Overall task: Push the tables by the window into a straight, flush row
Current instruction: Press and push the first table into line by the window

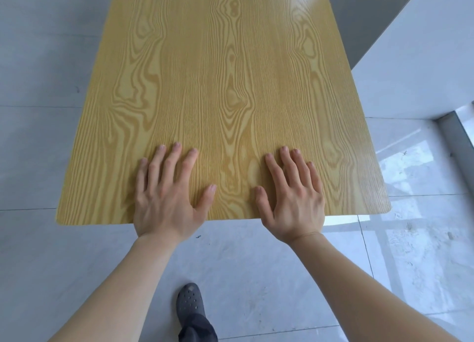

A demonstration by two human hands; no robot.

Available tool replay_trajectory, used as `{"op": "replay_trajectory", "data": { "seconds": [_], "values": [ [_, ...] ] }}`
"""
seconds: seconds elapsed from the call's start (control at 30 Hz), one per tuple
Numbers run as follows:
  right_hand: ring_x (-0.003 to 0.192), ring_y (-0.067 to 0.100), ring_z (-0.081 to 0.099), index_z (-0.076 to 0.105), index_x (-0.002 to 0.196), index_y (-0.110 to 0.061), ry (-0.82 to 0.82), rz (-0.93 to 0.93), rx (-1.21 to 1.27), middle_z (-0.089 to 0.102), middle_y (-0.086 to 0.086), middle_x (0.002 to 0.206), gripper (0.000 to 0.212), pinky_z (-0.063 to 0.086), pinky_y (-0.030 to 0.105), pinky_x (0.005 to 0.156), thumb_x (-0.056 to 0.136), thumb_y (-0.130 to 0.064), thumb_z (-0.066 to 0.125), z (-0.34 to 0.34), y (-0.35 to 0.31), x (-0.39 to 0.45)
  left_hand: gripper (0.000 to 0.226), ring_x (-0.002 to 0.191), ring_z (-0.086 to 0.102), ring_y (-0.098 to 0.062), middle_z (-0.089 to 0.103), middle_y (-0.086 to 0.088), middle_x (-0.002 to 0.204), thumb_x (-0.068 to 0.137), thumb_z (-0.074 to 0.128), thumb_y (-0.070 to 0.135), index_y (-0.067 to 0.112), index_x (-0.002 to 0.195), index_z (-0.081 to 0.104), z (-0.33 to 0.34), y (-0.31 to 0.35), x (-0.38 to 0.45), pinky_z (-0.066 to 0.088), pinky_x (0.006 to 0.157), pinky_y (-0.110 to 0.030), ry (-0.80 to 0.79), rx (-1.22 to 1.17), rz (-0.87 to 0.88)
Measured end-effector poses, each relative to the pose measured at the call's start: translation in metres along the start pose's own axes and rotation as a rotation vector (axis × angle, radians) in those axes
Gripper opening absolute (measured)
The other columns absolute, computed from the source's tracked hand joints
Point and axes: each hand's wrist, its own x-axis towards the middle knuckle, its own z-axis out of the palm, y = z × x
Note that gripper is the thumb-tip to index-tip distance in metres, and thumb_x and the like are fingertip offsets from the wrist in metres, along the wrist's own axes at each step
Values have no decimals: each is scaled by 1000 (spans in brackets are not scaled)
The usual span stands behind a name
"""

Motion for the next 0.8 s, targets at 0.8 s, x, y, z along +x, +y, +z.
{"op": "replay_trajectory", "data": {
  "seconds": [0.8],
  "values": [
    [152,30,31,50,149,-22,72,-6,-20,42,8,160,63,24,51,121,96,-54,44,33,10,128,74,154,22,-30,34,-5,163,93,36,66,25,154,40,12,-5,131,14,124,-54,58,-5,7]
  ]
}}
